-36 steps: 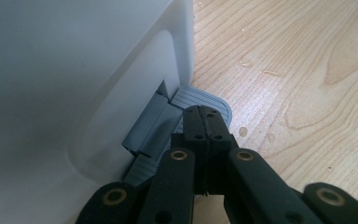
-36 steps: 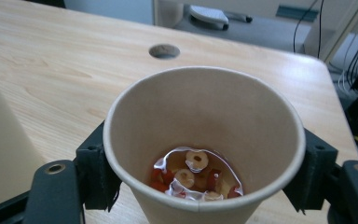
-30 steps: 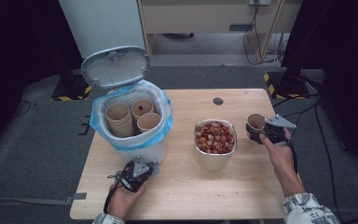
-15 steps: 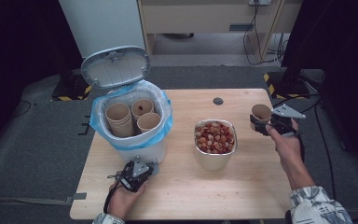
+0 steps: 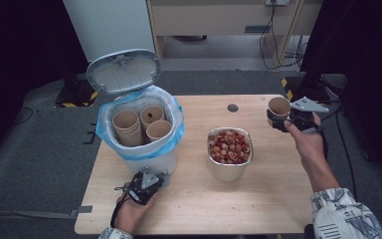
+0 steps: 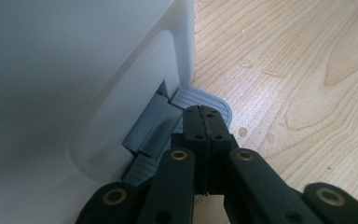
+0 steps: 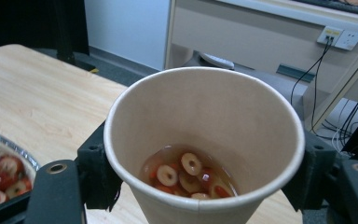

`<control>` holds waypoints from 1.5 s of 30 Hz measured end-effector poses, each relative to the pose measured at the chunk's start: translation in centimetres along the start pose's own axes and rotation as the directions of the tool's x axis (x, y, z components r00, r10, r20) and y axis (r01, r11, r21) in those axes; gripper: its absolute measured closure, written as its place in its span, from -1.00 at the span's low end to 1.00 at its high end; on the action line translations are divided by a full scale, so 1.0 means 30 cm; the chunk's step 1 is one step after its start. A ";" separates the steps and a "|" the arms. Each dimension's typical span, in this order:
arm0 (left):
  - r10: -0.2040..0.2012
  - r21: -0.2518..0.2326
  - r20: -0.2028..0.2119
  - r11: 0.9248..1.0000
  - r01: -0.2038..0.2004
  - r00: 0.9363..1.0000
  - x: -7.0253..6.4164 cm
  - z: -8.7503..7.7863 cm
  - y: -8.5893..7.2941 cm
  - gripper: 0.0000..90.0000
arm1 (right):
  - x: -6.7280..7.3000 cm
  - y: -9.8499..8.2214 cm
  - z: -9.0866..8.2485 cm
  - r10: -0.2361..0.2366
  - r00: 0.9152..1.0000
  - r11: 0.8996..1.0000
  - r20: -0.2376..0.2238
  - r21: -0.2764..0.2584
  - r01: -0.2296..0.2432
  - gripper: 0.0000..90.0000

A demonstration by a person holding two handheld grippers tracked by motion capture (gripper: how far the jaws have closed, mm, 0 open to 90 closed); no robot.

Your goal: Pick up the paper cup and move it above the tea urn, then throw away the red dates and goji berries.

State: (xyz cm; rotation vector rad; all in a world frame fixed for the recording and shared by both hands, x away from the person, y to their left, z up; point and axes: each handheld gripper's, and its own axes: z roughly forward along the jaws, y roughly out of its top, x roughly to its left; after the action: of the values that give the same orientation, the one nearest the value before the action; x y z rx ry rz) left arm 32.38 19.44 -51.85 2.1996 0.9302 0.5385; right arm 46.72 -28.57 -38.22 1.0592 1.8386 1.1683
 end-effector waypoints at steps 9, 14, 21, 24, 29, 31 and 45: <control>-0.001 0.000 0.001 1.000 0.001 1.000 0.001 0.000 0.000 1.00 | 0.010 0.069 0.006 -0.029 1.000 1.000 -0.003 -0.010 0.029 -0.39; -0.001 0.000 0.002 1.000 0.001 1.000 0.001 0.000 0.000 1.00 | 0.017 0.114 0.011 -0.052 0.999 0.999 -0.006 -0.017 0.052 -0.39; -0.001 -0.001 0.003 1.000 0.001 1.000 0.002 0.000 -0.001 1.00 | 0.020 0.148 0.014 -0.065 0.998 0.998 -0.005 -0.022 0.065 -0.39; -0.002 -0.001 0.002 1.000 0.002 1.000 0.002 0.000 -0.001 1.00 | 0.017 0.154 0.018 -0.053 0.999 0.998 -0.002 -0.022 0.053 -0.39; -0.002 -0.001 0.003 1.000 0.002 1.000 0.002 0.000 0.000 1.00 | 0.030 0.168 0.027 -0.070 0.998 0.997 -0.005 -0.017 0.070 -0.39; -0.002 -0.001 0.003 1.000 0.002 1.000 0.002 0.000 -0.001 1.00 | 0.031 0.178 0.029 -0.074 0.997 0.997 -0.004 -0.022 0.074 -0.39; -0.002 -0.001 0.004 1.000 0.002 1.000 0.002 0.000 -0.001 1.00 | 0.054 0.219 0.032 -0.095 0.995 0.995 -0.028 -0.044 0.094 -0.39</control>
State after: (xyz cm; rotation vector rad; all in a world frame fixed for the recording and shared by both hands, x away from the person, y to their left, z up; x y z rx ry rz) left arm 32.42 19.50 -51.85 2.1981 0.9300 0.5335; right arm 48.61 -25.09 -32.64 0.9249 1.8579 1.1681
